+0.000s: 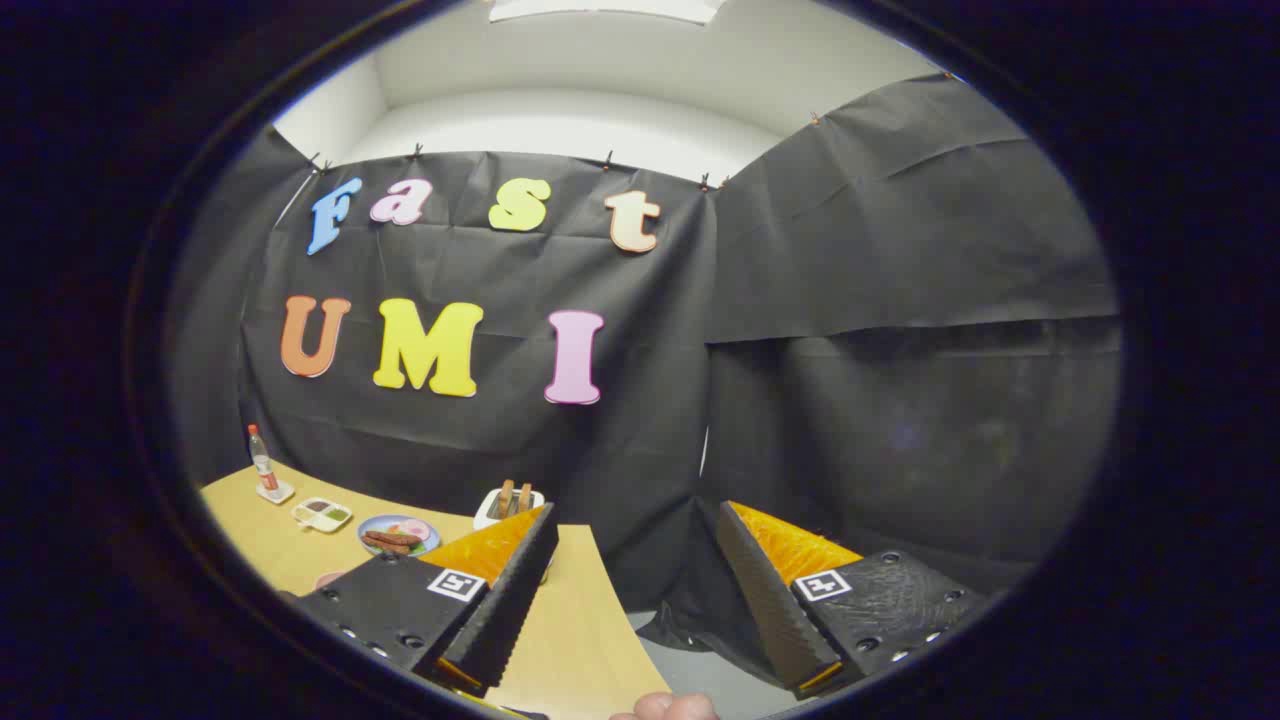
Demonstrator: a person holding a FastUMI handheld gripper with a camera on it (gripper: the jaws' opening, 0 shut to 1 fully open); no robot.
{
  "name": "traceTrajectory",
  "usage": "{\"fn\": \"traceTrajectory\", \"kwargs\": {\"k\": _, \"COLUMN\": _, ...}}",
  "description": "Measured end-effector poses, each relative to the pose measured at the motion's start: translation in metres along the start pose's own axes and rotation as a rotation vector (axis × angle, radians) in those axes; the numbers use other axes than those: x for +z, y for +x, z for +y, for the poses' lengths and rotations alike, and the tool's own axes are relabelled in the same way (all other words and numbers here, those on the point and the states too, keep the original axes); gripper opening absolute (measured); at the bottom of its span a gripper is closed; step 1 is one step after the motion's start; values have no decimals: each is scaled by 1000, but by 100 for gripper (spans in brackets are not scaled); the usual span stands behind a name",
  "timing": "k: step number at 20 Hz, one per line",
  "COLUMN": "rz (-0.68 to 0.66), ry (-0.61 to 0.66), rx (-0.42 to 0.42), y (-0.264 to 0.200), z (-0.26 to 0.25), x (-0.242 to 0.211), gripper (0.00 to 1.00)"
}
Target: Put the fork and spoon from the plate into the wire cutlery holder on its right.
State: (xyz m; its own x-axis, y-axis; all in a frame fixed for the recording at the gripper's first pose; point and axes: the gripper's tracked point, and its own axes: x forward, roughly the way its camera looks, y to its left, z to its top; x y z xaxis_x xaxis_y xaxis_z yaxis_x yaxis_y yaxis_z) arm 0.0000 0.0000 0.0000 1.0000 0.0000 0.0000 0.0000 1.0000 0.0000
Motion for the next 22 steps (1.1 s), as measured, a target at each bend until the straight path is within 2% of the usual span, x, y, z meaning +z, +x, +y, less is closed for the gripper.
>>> {"fn": "traceTrajectory", "kwargs": {"k": 5, "rz": -21, "ry": 7, "rx": 63, "y": -15, "z": 39, "x": 6, "gripper": 95}}
{"fn": "traceTrajectory", "kwargs": {"k": 13, "rz": 20, "ry": 12, "rx": 169, "y": -23, "z": 115, "x": -6, "gripper": 95}}
{"fn": "traceTrajectory", "kwargs": {"k": 22, "rz": 114, "ry": -34, "rx": 202, "y": -32, "z": 184, "x": -41, "gripper": 95}}
